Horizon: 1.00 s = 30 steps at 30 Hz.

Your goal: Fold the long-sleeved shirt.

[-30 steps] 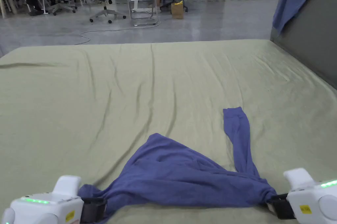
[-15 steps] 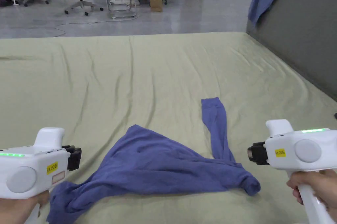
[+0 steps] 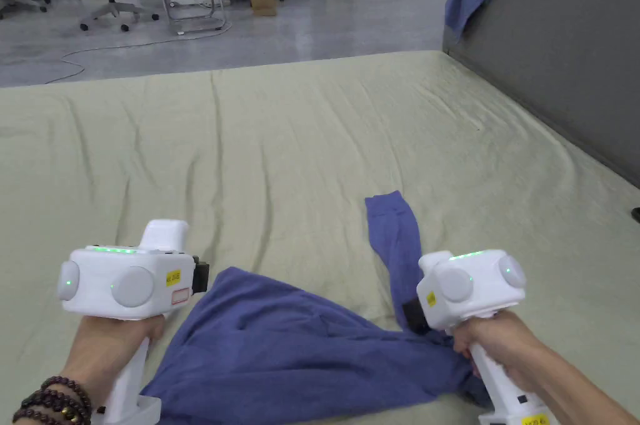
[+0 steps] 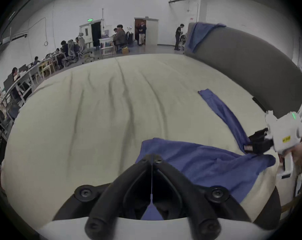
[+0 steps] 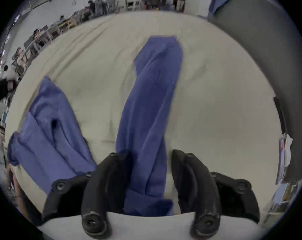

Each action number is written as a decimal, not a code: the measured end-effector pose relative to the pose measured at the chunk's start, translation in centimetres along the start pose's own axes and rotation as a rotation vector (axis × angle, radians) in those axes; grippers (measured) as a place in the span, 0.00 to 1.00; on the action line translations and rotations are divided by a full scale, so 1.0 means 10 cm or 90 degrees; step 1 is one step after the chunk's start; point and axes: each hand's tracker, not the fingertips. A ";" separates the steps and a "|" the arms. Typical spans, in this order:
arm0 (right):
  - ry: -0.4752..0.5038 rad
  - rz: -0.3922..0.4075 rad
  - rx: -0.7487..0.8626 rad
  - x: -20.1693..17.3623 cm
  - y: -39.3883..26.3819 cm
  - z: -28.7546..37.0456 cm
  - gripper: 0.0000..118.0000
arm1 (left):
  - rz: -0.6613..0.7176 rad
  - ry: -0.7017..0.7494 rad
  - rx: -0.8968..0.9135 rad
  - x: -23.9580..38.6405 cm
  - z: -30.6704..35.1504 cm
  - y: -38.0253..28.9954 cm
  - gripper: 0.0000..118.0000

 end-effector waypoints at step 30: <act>0.061 -0.014 0.327 0.49 1.07 2.43 0.01 | 0.021 0.155 0.199 -0.68 1.27 1.03 0.00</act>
